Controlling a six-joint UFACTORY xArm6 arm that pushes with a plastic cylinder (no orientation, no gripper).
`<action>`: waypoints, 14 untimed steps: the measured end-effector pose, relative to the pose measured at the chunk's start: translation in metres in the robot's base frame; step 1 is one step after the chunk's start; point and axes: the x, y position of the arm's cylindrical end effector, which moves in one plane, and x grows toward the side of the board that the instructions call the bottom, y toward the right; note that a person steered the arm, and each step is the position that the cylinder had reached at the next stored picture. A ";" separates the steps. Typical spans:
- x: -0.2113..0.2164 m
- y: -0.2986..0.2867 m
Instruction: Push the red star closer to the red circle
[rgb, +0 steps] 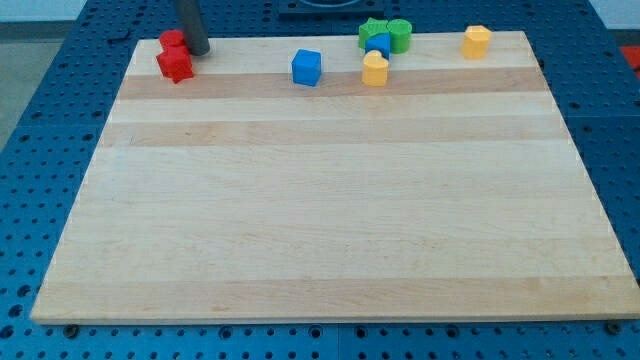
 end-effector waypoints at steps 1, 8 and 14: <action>0.000 -0.008; 0.034 0.004; 0.072 -0.016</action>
